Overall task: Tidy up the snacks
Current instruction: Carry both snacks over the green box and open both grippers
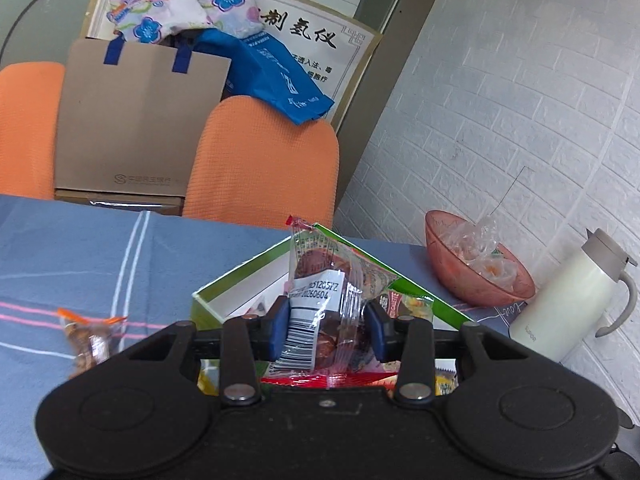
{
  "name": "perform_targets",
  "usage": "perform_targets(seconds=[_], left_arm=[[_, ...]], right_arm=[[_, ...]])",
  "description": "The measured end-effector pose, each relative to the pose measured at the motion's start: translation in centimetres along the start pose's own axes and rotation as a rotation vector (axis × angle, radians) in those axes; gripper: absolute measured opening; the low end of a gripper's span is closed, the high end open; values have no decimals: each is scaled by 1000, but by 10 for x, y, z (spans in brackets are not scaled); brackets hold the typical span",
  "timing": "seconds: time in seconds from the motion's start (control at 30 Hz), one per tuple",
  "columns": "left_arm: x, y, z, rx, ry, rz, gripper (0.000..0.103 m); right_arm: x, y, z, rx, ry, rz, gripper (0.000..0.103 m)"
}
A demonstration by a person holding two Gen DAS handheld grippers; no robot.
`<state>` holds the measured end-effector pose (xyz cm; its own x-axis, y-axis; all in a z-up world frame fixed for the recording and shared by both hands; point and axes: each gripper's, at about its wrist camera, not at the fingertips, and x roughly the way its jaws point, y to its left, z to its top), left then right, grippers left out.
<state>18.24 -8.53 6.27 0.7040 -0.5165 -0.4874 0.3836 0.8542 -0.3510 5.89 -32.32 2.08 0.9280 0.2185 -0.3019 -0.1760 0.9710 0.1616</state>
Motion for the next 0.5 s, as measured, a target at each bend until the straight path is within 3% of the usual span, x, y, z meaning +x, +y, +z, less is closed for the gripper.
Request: perform_targets(seconds=[0.37,0.4,0.47,0.5], left_arm=[[53,-4,13,9,43,34,94],[57,-3,11,19,55,36,100],[61,-1,5,31,70,46,103],[59,1,0,27,58,61,103]], right_arm=[[30,-48,8,85,-35,-152,35],[33,-50,6,92,-33,-151,36],[42,-50,1,68,-24,-152,43],[43,-48,-2,41,-11,-158,62]])
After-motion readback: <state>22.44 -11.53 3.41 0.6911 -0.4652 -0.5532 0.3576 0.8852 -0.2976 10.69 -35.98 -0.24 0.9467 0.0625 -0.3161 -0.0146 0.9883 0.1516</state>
